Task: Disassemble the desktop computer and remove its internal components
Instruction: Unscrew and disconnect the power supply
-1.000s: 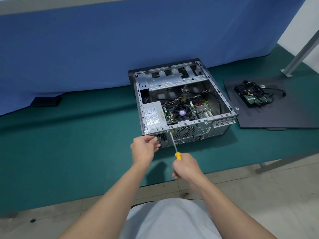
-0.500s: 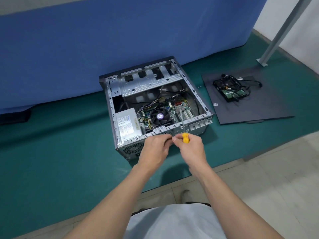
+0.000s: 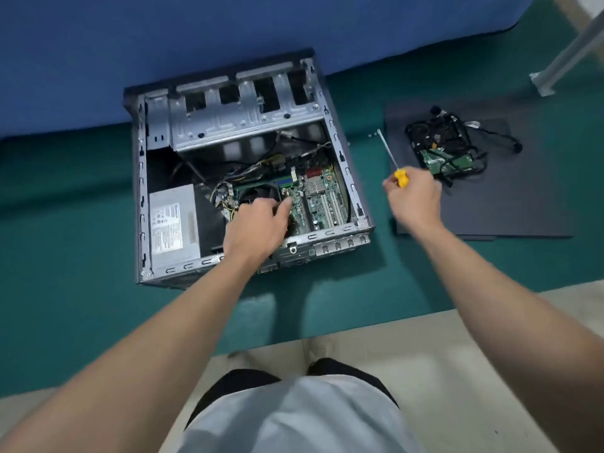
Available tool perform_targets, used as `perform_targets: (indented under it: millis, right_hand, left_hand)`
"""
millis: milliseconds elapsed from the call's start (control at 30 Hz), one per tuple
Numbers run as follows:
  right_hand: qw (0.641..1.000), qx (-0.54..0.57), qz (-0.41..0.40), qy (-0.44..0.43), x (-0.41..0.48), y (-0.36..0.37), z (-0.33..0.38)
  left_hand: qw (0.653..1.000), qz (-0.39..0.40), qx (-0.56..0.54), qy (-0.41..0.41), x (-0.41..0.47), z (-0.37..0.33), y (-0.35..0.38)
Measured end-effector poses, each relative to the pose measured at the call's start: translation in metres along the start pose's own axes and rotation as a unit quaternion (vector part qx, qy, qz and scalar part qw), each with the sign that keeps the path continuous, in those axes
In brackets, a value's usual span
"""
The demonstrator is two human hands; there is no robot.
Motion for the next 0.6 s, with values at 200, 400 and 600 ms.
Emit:
perform_targets:
  millis: [200,400,600]
  right_hand:
    - [0.987,-0.138,0.070,-0.040,0.078,0.057,0.001]
    - [0.985,-0.168,0.027,0.012,0.128,0.088,0.003]
    - [0.986,-0.156,0.017,0.064,0.141,0.100,-0.006]
  left_hand:
    - [0.998,0.023,0.048,-0.032,0.008,0.001,0.007]
    - [0.996,0.035,0.056,-0.066,0.008,0.003,0.007]
    - [0.996,0.035,0.053,-0.067,0.005,0.003,0.006]
Point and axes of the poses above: each hand's wrist, its own x-axis towards the middle knuckle, its own y-axis out of the palm, z = x × y, the point moved 4 cm from there along x, towards the middle knuckle, and after that the axes turned 10 degrees about x, right-handed, at the moved point
